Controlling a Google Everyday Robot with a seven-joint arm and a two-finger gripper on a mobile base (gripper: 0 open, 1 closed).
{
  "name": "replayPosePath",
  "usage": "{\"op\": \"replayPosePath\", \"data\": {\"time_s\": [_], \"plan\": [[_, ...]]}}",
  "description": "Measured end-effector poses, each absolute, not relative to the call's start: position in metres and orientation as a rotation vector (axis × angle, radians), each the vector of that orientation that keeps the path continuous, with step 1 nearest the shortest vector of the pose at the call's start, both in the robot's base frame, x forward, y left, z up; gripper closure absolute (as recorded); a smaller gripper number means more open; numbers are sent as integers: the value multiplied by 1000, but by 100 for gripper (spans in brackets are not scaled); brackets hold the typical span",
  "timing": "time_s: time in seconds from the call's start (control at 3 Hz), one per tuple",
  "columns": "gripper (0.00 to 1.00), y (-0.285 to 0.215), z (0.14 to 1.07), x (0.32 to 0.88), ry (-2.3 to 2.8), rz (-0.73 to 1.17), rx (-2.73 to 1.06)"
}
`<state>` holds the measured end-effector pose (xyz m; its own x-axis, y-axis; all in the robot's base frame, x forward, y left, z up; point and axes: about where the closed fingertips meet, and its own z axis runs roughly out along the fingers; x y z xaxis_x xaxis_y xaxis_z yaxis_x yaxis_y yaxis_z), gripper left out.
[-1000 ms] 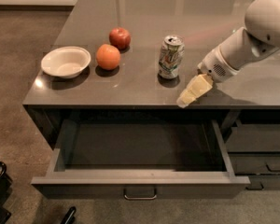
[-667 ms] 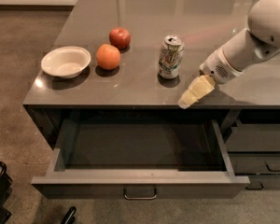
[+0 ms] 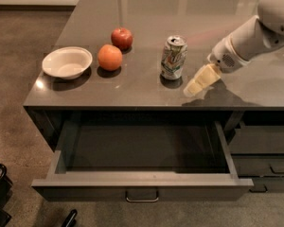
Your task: Place 7up can into top drawer
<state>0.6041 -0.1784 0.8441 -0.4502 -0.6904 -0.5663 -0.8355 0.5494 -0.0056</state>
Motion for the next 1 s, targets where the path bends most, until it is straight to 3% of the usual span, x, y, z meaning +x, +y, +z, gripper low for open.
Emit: {"op": "replayPosePath", "data": {"time_s": [0.67,1.0], "plan": [[0,-181,859,660,2200,261,-1181],[0,-180,850,670,2195,327,-1122]]}}
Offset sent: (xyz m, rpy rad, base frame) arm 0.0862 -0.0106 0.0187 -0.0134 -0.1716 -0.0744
